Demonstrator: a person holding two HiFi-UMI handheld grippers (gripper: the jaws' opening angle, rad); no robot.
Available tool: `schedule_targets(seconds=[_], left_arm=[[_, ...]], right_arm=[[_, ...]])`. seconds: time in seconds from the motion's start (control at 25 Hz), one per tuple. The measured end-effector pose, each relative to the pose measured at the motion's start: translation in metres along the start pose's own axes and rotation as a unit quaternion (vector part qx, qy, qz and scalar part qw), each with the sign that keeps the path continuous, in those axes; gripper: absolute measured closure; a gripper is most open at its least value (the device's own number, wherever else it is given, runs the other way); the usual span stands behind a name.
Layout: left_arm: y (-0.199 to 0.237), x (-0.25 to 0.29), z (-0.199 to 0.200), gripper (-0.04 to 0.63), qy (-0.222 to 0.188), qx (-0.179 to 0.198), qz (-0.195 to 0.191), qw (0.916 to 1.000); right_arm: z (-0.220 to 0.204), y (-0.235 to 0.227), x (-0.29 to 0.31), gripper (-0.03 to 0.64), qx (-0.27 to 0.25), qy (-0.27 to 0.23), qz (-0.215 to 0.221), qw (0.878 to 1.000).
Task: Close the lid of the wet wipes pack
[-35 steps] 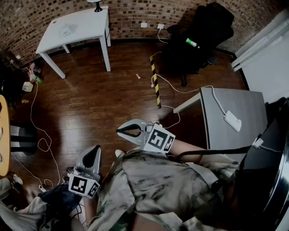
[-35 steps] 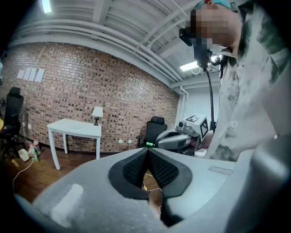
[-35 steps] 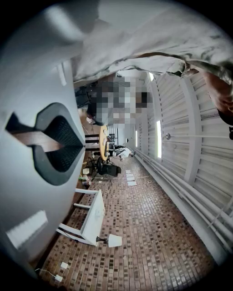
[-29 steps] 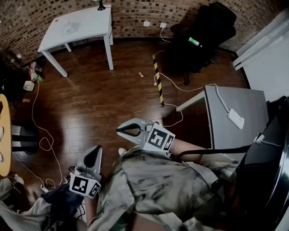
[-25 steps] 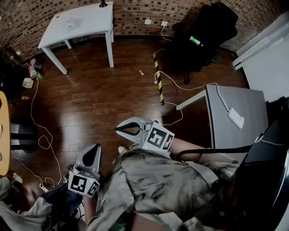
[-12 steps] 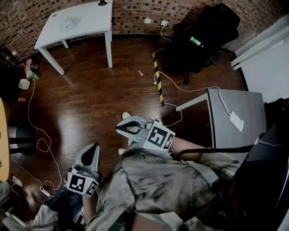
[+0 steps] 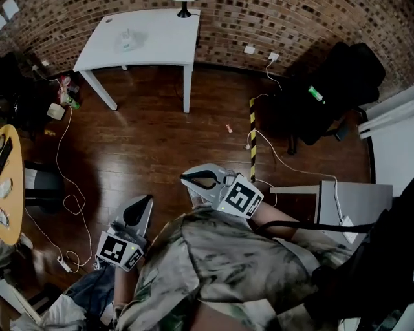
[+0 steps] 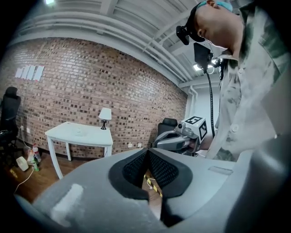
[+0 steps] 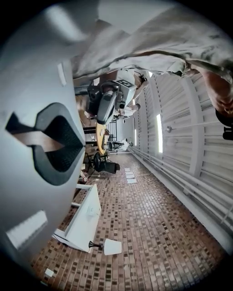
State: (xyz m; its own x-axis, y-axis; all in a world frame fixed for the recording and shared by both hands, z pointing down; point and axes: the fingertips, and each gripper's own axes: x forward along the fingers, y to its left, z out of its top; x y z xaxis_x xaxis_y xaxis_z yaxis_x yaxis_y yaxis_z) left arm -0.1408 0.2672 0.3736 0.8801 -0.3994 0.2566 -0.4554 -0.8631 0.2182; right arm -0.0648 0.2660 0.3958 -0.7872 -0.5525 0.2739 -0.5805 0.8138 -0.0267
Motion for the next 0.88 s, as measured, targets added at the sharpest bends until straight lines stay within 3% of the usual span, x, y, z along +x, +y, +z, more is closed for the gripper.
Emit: schedule_targets(seconds=[0.36,0.88], left_arm=[[0.078,0.104,0.044,0.594,-0.004,0.006,0.024,0.9997],[0.205,0.161,0.059,0.594,0.002,-0.01,0.006,0.9999]], right_arm=[[-0.009,-0.136,0.004,0.611,-0.016,0.004,0.002,1.0],[-0.008,-0.25,0.085,0.611,-0.004,0.023,-0.011,1.0]])
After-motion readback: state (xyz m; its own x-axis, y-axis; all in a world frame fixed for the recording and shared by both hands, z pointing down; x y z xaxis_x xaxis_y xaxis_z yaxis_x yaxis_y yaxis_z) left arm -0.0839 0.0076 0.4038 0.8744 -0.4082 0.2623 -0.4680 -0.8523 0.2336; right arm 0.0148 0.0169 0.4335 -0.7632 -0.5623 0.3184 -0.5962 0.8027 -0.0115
